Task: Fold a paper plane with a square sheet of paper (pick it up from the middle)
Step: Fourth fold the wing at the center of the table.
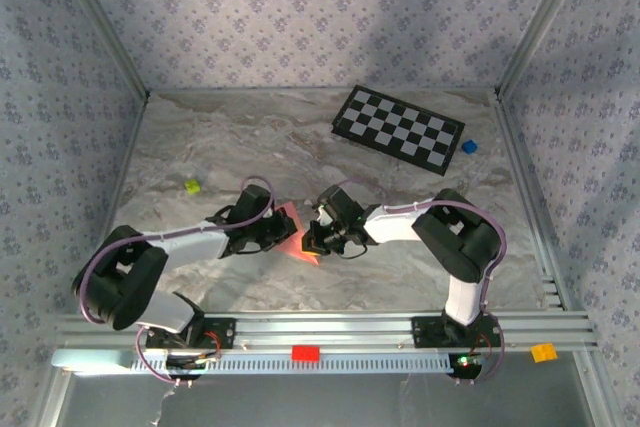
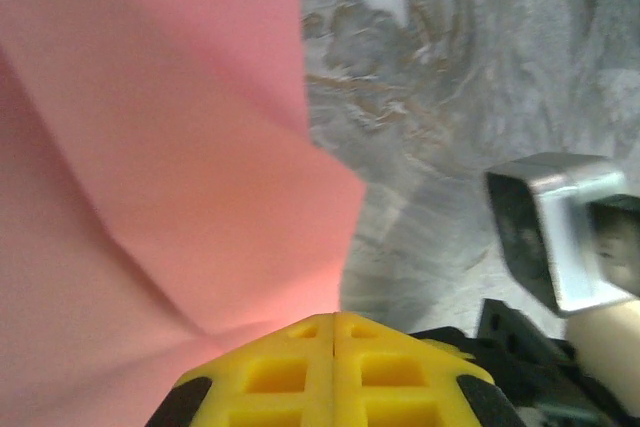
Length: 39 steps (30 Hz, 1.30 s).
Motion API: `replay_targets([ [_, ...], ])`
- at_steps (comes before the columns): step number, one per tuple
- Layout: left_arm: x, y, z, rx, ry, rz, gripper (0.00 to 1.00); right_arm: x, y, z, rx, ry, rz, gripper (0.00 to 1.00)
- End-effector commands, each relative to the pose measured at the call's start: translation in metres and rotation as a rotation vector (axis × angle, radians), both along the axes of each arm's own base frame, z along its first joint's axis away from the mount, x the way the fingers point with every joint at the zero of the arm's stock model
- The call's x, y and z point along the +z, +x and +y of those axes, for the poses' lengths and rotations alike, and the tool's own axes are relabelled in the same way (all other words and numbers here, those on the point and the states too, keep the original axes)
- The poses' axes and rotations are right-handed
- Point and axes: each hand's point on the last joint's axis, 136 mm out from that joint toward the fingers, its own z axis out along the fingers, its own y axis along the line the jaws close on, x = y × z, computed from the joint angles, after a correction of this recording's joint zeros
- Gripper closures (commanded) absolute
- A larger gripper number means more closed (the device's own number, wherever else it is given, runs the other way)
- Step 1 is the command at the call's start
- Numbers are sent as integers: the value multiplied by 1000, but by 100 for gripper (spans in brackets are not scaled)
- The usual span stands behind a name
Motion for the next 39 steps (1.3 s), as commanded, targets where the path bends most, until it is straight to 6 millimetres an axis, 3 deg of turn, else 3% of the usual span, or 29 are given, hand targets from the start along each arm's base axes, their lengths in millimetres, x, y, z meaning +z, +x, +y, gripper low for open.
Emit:
replay_targets([
  [1,-15,-5,2,-11,22,25,99,-29,-9,-18,-30,-94,71,100],
  [6,-27,-2,3,1,44,43,100,-33,-12,-21,-31,-104,80,100],
  [13,-43,2,28,88,118,75,100,-39,-16,-27,-37,-124,96,100],
  [39,-30,54,57,130,69,66,100,-45,-23,-30,-21,-133,114,100],
])
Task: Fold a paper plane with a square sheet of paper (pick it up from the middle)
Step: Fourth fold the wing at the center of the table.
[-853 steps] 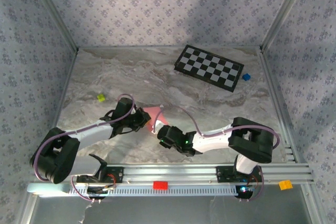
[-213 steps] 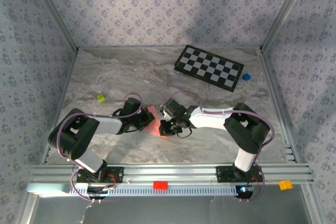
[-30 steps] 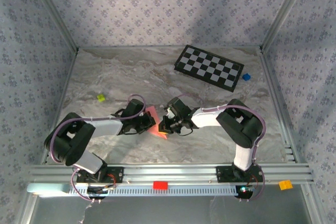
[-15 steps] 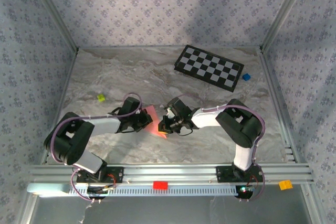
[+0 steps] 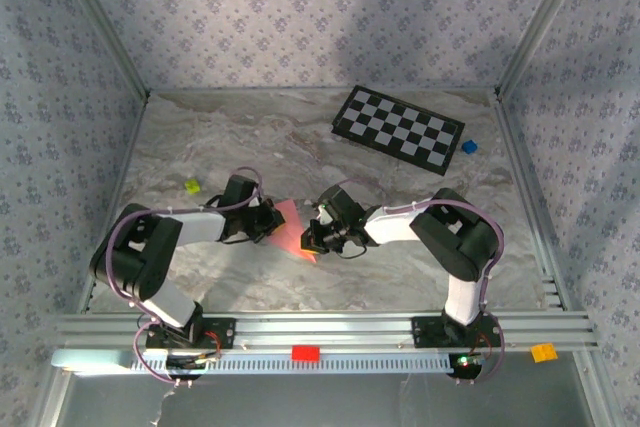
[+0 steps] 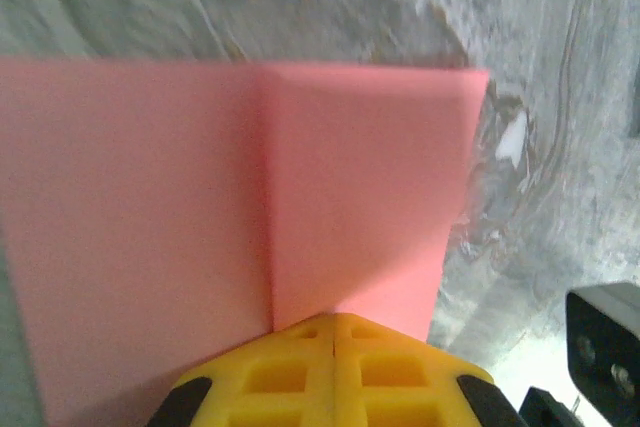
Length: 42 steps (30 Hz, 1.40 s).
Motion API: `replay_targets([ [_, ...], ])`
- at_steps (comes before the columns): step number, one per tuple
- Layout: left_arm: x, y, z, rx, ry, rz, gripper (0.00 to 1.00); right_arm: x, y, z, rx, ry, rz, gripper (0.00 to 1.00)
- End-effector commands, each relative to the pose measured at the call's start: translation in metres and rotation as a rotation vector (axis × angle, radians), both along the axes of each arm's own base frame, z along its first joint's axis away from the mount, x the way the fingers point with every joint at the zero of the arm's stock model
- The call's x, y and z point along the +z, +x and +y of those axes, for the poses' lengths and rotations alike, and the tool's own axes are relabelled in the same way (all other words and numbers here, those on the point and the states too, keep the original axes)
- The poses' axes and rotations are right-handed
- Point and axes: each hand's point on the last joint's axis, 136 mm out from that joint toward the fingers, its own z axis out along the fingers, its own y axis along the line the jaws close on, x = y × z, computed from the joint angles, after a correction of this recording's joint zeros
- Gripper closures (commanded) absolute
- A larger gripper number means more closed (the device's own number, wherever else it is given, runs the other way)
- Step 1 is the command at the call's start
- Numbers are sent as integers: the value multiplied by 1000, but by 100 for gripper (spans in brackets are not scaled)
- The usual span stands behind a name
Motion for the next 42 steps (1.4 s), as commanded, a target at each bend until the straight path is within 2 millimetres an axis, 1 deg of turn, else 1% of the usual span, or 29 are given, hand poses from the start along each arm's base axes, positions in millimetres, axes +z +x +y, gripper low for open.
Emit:
replay_targets([
  [1,-6,16,21,51,83,-17,100,-45,-29,-33,-6,-165,137,100],
  [11,-4,37,36,78,97,-10,100,-44,-29,-34,1,-163,139,100],
  [19,-1,52,44,77,108,-11,100,-45,-30,-35,7,-166,140,100],
  [24,-4,54,52,78,137,2,100,-43,-28,-37,7,-162,136,100],
  [26,-1,55,53,77,131,-3,100,-42,-28,-37,9,-160,136,100],
  [29,14,58,50,73,111,-36,100,-40,-27,-38,15,-159,132,100],
  [33,45,60,47,79,85,-100,97,-37,-26,-38,23,-158,129,100],
  [36,61,53,38,63,72,-138,95,-36,-24,-38,22,-161,129,100],
  [38,67,44,27,37,62,-149,95,-35,-22,-38,17,-160,126,100],
  [42,60,22,5,-8,49,-143,95,-35,-21,-38,15,-161,125,100],
])
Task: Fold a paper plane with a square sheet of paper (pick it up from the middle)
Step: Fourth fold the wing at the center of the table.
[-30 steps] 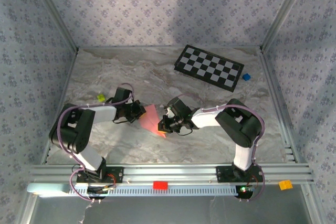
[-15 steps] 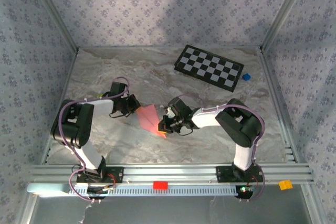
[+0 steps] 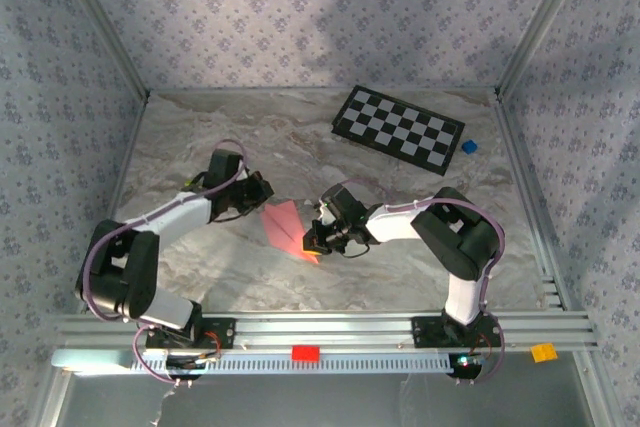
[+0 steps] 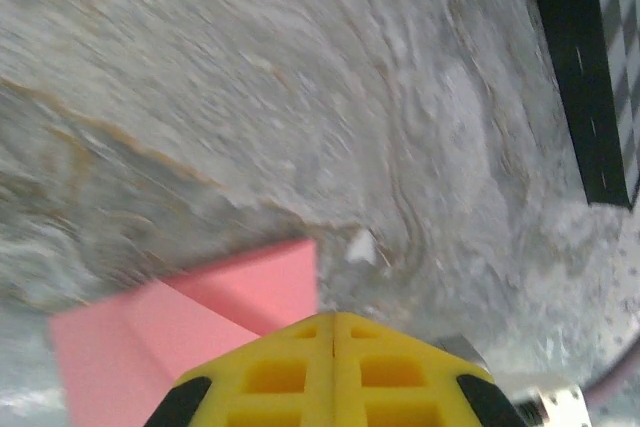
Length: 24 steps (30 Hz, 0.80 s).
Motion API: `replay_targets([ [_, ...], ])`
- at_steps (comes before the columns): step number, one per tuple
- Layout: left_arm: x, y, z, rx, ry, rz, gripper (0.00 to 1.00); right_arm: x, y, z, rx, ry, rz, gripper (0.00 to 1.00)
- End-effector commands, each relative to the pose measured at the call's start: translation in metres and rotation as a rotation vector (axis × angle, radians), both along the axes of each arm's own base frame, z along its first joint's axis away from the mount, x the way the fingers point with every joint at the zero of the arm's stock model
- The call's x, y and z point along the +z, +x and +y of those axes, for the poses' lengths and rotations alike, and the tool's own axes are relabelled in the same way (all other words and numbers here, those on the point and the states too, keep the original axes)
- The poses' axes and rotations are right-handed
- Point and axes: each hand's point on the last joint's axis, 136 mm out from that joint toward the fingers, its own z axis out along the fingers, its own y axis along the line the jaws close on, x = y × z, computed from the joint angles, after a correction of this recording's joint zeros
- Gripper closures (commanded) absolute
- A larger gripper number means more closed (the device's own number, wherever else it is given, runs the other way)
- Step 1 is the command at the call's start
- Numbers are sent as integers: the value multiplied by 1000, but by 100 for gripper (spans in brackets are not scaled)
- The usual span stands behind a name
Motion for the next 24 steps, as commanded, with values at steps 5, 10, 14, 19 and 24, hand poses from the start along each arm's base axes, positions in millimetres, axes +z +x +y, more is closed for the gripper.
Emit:
replay_targets([
  [5,-31,-41,-34,-75,-1,70,96,-35,-18,-32,-20,-163,94,100],
  [10,-60,-55,-42,-108,38,127,97,-32,-16,-31,-22,-156,87,100],
  [14,-84,-63,-28,-83,119,184,99,-17,-11,-22,-11,-110,57,100],
  [19,-102,-73,-18,-81,161,220,100,15,1,0,26,-22,-4,100],
  [24,-105,-77,-16,-77,163,223,100,23,12,11,25,-13,-18,100],
])
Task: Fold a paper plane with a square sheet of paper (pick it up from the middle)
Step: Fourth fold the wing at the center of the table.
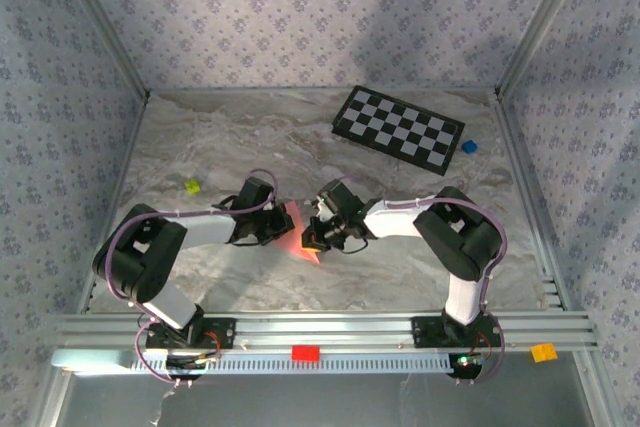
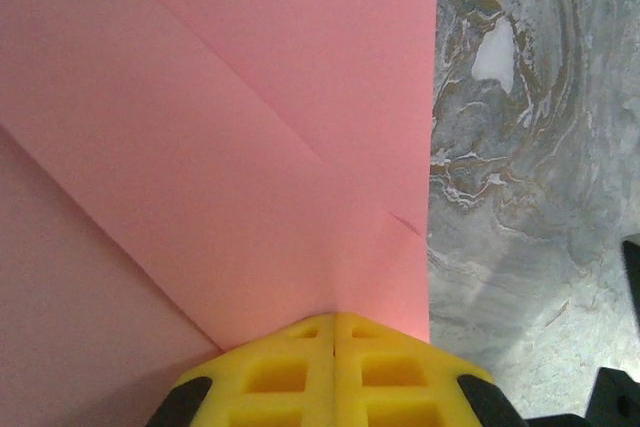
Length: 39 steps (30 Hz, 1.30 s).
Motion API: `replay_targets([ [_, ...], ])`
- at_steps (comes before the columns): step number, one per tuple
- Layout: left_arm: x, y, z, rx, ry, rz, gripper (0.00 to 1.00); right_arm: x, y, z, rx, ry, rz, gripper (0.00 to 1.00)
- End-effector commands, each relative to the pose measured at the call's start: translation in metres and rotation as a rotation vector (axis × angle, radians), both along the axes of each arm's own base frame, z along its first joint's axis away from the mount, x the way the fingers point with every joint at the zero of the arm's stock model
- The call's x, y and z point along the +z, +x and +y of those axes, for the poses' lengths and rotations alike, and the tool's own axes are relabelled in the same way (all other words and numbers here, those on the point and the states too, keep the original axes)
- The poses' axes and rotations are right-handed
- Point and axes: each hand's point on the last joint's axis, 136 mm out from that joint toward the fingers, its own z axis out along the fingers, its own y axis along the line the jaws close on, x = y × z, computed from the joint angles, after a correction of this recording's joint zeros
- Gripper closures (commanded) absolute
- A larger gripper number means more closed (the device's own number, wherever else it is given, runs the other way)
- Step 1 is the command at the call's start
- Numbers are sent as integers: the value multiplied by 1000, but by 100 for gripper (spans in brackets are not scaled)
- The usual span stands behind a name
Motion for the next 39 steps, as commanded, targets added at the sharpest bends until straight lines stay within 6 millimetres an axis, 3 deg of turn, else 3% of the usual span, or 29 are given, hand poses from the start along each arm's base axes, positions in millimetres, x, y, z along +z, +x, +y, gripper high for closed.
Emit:
replay_targets([
  [1,-31,-18,23,26,111,75,100,8,8,6,5,-2,-15,100],
  [7,-29,-16,21,21,106,70,100,-13,12,12,-4,-25,19,100],
  [12,-29,-17,23,22,115,70,100,-36,4,-8,-32,-125,42,100],
  [18,-30,-16,25,26,119,70,100,-7,3,3,0,-41,-6,100],
  [22,-28,-16,25,28,119,68,100,9,2,-3,-4,-7,-44,100],
  [25,-28,-16,25,27,119,68,100,4,-3,-6,-1,4,-26,100],
  [33,-29,-16,25,27,118,71,100,-37,-17,-24,-33,-52,58,100],
  [39,-29,-17,27,29,121,73,100,-7,-14,-24,-32,-4,-3,100],
])
